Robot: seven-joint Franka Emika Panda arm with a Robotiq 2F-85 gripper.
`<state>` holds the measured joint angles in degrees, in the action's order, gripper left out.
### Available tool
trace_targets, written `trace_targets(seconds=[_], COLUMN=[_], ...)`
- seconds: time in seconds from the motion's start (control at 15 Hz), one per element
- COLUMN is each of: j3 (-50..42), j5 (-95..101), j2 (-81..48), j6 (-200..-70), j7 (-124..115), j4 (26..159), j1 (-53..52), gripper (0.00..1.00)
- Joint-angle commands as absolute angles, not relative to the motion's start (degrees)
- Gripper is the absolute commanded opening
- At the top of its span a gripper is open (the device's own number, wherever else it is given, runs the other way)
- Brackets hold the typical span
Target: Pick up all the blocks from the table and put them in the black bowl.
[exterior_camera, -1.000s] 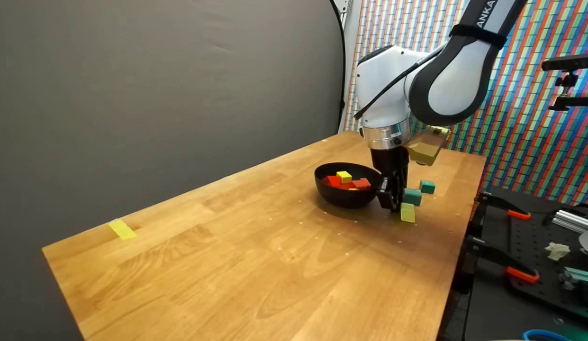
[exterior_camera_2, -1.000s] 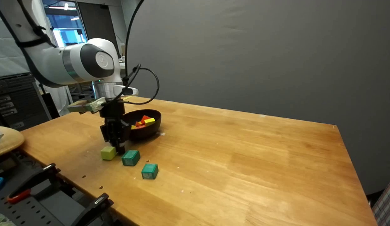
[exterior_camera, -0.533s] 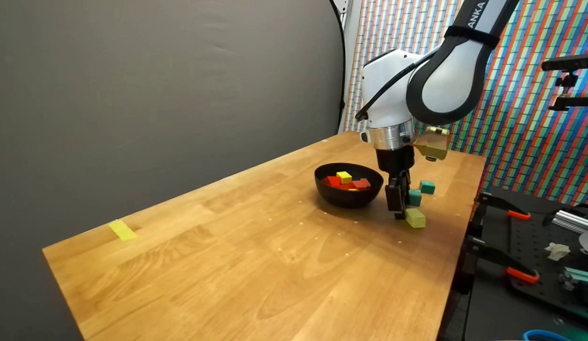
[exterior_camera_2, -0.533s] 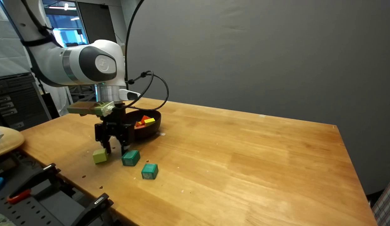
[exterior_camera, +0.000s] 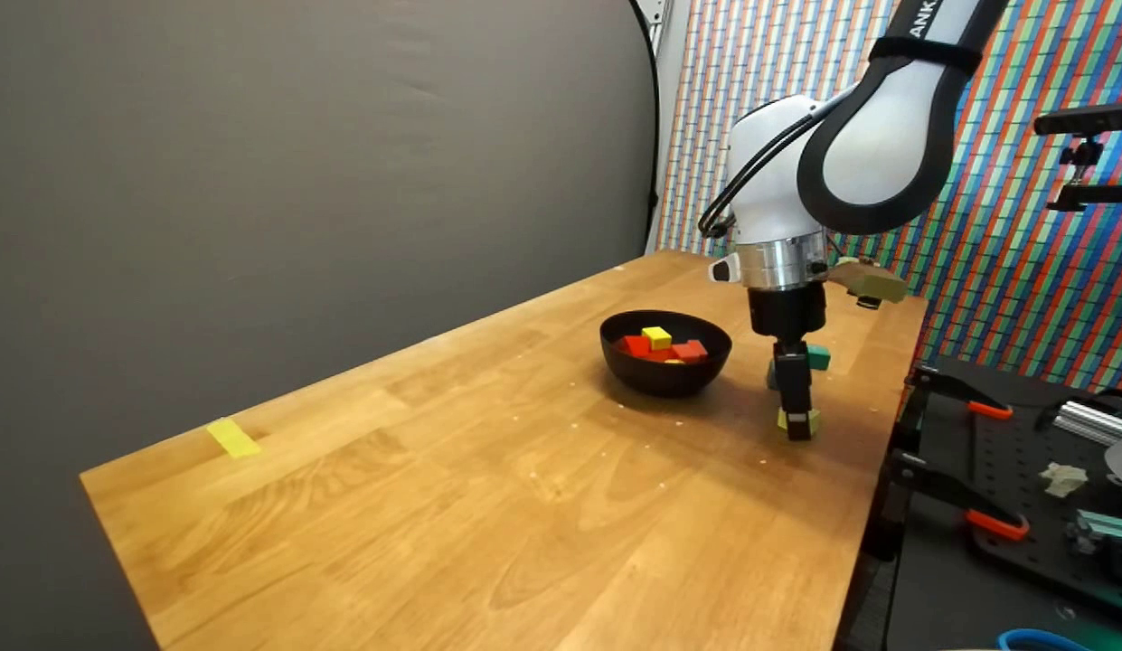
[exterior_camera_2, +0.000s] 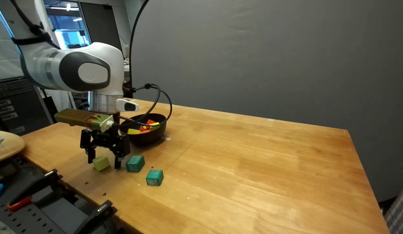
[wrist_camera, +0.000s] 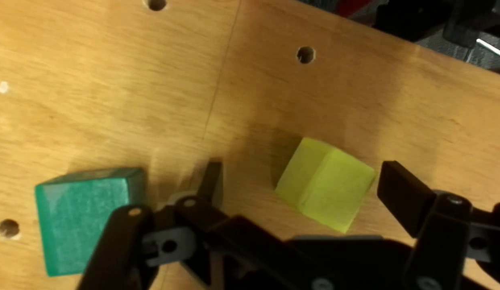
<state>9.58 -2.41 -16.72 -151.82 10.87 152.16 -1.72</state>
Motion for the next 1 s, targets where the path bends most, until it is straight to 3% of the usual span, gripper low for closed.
trace_targets(seconds=[0.0, 0.47, 0.73, 0.93], j3=[12.2, 10.8, 10.2, 8.0], j5=[-6.8, -6.2, -5.3, -0.8], j2=[-13.3, -13.2, -11.9, -8.5], j6=[-153.4, -158.5, -158.3, -157.8], j7=[15.8, 2.1, -6.1, -14.0], j4=[156.5, 157.3, 157.3, 159.4], j1=[0.1, -5.5, -8.8, -12.2], gripper=[0.73, 0.19, 0.11, 0.17])
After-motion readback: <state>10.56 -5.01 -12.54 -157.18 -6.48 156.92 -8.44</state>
